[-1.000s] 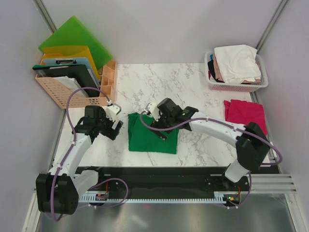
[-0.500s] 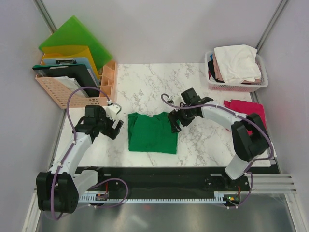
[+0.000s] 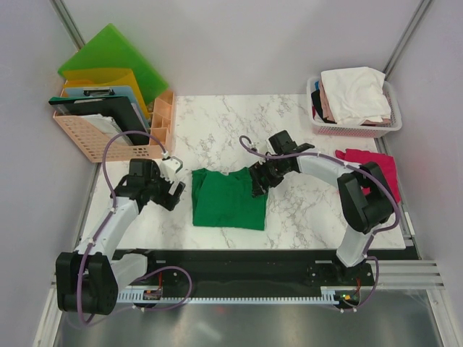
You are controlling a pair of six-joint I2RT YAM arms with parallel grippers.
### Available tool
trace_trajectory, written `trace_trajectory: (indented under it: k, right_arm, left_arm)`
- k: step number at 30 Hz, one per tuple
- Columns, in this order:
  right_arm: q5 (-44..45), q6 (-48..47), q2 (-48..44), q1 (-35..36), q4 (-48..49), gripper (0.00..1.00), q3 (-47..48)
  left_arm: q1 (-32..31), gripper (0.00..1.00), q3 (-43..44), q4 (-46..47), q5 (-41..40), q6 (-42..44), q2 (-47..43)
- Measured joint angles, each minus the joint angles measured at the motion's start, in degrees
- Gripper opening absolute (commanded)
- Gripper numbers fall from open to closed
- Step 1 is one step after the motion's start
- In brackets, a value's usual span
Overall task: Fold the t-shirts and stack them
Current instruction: Smooth out wrinkles on the folded tshirt
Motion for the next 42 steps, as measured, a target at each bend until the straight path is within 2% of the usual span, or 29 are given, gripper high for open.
trace_trajectory:
  k: [5,21,26,28,33,34,36,37,42]
  right_arm:
    - [-0.4,0.4,2.4,0.0,0.2,0.67,1.7]
    - [-0.4,-0.5,2.8,-4.1,0.2,0.65,1.7]
    - [-1.1,-0.9,3.2,-3.8,0.3,0.59,1.7]
    - [-1.5,-0.9,3.8,-3.8,0.3,0.51,1.7]
    - [-1.9,-1.0,5.0,-3.8,0.2,0.48,1.7]
    - [-1.9,-1.0,5.0,-3.8,0.2,0.43,1.7]
    - [-1.9,-1.4,5.1,-3.8,0.3,0.21,1.7]
    - [-2.0,-1.6,5.1,-3.8,0.3,0.00,1.7]
    - [-2.7,-1.2,5.1,-3.8,0.2,0.00,1.7]
  left_arm:
    - [0.0,1.00,0.0,0.0,0.0,0.0,0.2]
    - [0.0,1.00,-1.9,0.3,-1.2,0.5,0.0]
    - [0.0,1.00,-1.9,0.4,-1.2,0.5,0.3]
    - [0.0,1.00,-1.9,0.4,-1.2,0.5,0.3]
    - [0.0,1.00,-1.9,0.5,-1.3,0.5,0.3]
    - [0.0,1.00,-1.9,0.5,-1.3,0.5,0.3]
    - [0.0,1.00,-1.9,0.5,-1.3,0.5,0.3]
    - [0.0,1.00,-1.9,0.5,-1.3,0.5,0.3]
    - [0.0,1.00,-1.9,0.5,-1.3,0.5,0.3]
